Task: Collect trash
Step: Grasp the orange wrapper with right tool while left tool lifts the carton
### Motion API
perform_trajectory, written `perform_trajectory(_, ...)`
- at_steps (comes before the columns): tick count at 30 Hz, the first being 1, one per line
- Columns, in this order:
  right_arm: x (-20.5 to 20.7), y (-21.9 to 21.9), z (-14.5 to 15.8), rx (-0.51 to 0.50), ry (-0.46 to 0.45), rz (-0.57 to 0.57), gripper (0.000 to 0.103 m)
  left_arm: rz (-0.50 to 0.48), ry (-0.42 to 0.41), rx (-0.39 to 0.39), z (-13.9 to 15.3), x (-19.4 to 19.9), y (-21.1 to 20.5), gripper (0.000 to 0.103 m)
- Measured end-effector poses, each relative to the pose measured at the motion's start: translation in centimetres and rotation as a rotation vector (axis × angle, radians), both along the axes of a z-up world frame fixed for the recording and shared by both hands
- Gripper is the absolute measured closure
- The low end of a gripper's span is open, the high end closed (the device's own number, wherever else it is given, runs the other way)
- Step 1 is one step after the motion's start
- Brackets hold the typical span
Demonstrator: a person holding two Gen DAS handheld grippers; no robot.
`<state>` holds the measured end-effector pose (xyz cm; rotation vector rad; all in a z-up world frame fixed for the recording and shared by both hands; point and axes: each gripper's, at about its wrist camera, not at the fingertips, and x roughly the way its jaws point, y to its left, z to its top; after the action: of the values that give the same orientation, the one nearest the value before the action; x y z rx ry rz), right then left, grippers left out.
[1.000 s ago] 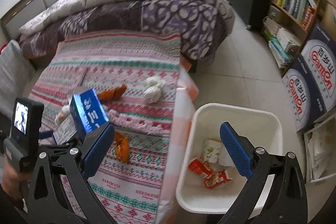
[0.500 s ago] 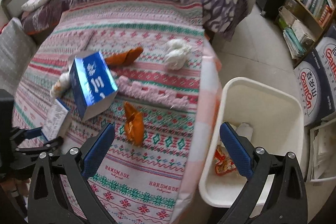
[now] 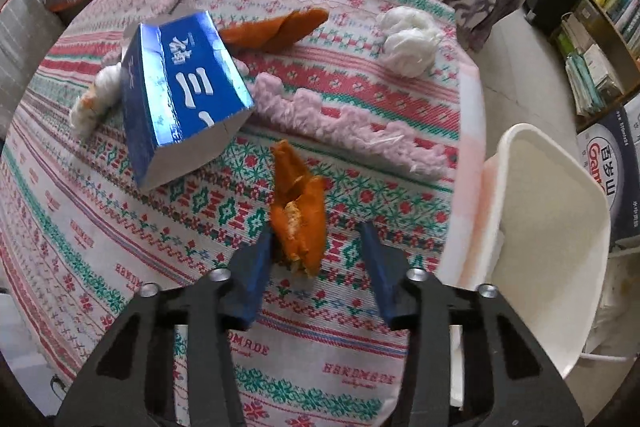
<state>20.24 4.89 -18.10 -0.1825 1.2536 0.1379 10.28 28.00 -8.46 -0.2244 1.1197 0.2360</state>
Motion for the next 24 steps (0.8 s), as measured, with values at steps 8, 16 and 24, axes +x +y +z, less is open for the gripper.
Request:
perform_trajectory(8,-0.8,0.6,3.6,0.094,-0.067,0.009,0.083,0.12,-0.099,0.002,2.1,0.8,2.1,0.042)
perform_trajectory(16,-5.2,2.5,15.1,0.341,-0.445,0.145,0.084,0.215,-0.31,0.051,6.5,-0.9,2.1,0.041)
perform_trajectory(24,-7.1,1.7,18.8,0.44,-0.603,0.136,0.084,0.24,-0.441,0.083,8.9,-1.6,0.6,0.041)
